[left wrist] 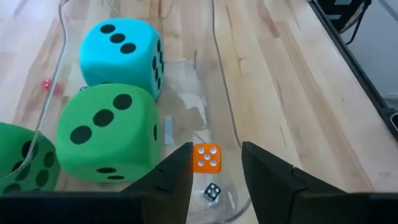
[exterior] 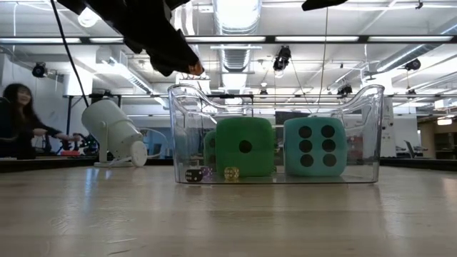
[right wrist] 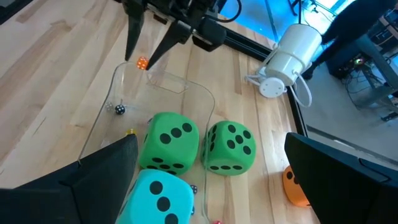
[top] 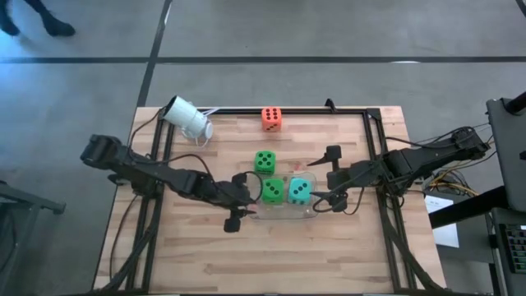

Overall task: Pick & Place Dice
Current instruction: Put the small orange die into the transparent bin

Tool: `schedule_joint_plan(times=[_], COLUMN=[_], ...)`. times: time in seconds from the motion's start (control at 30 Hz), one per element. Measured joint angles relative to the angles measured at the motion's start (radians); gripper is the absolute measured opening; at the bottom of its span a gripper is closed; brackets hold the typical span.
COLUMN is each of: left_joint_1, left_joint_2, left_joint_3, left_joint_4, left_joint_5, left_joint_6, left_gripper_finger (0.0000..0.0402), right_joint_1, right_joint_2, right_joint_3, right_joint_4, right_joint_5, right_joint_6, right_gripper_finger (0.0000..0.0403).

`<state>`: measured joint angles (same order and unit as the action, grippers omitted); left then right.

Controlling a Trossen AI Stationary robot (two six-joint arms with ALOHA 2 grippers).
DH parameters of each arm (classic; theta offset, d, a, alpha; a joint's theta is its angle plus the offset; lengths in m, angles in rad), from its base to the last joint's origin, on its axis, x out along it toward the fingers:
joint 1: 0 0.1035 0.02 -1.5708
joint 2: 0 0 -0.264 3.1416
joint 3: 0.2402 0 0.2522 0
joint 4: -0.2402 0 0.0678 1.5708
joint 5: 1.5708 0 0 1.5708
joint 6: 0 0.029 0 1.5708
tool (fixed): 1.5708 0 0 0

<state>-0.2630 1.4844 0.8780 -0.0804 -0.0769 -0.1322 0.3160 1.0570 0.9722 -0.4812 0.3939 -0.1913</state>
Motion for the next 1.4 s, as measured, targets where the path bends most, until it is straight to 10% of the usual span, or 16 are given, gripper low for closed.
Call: schedule_joint_plan(times=[1.4], left_joint_1=[0.001], left_joint_2=[0.072], left_joint_3=[0.016], left_joint_4=[0.027], left_joint_5=[-0.001], left_joint_6=[0.054], left_gripper_finger=[0.0104], right_joint_1=[0.000], right_joint_2=[0.000], right_joint_3=[0.000], right_joint_4=[0.000], right_joint_5=[0.000], right_joint_6=[-0.003], right_gripper_finger=[0.0400])
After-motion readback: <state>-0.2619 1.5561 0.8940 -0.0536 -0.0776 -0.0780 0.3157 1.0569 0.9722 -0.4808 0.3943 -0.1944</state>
